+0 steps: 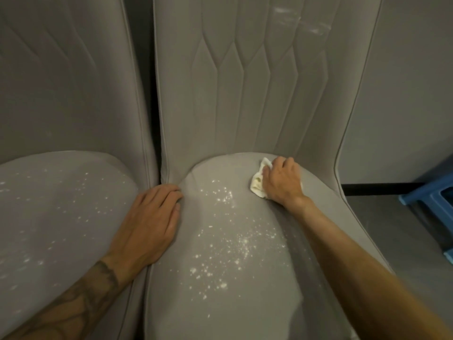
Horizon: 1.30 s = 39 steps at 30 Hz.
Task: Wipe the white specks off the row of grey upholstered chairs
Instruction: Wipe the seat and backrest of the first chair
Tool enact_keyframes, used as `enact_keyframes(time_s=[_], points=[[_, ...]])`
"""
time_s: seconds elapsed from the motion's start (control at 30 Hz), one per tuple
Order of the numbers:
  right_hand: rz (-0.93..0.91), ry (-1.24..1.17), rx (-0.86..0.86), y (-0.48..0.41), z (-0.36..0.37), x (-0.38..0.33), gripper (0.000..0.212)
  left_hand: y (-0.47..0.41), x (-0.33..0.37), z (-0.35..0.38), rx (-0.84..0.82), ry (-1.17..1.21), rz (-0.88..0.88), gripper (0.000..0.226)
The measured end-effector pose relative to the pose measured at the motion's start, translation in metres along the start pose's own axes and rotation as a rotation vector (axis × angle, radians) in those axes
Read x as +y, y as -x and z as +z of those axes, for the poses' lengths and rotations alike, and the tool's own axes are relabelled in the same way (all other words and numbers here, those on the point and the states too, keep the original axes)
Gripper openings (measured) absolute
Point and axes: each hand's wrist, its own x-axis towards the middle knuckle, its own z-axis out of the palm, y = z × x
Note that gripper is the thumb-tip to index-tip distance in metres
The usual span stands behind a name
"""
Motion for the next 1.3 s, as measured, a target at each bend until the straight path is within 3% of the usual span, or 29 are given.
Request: enact_keyframes(time_s=[0.13, 0.2, 0.33, 0.4, 0.53, 0.6, 0.73, 0.9, 1.03, 1.13, 1.3], points=[[-0.331, -0.134, 0.060, 0.029, 0.009, -0.032, 0.038, 0.000, 0.002, -0.002, 0.000, 0.005, -0.002, 0.030], [-0.305, -0.241, 0.043, 0.029, 0.002, -0.019, 0.033, 0.000, 0.002, -0.002, -0.005, 0.002, -0.010, 0.030], [-0.019, -0.131, -0.015, -0.006, -0.005, -0.016, 0.039, -0.001, 0.004, -0.005, -0.018, 0.013, -0.021, 0.031], [-0.096, -0.090, -0.021, -0.006, -0.005, -0.047, 0.040, -0.001, 0.005, -0.006, -0.026, 0.028, -0.034, 0.032], [-0.448, -0.278, 0.030, 0.028, 0.006, -0.082, 0.033, 0.000, 0.006, -0.007, -0.041, 0.042, -0.064, 0.035], [-0.419, -0.328, -0.011, 0.020, 0.000, -0.067, 0.032, 0.002, 0.007, -0.008, -0.034, 0.025, -0.075, 0.036], [-0.187, -0.135, -0.025, -0.015, -0.005, -0.066, 0.039, 0.002, 0.005, -0.009, 0.016, -0.004, -0.180, 0.028], [-0.516, -0.343, 0.026, 0.034, 0.005, -0.101, 0.031, 0.000, 0.006, -0.014, -0.030, 0.040, -0.254, 0.035], [-0.419, -0.241, -0.048, 0.009, -0.006, -0.094, 0.033, 0.007, 0.003, -0.027, -0.156, 0.053, -0.241, 0.051], [-0.374, -0.097, -0.009, 0.005, -0.009, -0.111, 0.039, 0.023, -0.003, -0.033, -0.207, -0.023, -0.211, 0.058], [-0.667, -0.394, 0.041, 0.068, -0.003, -0.106, 0.029, 0.032, -0.004, -0.031, -0.187, -0.004, -0.260, 0.061]])
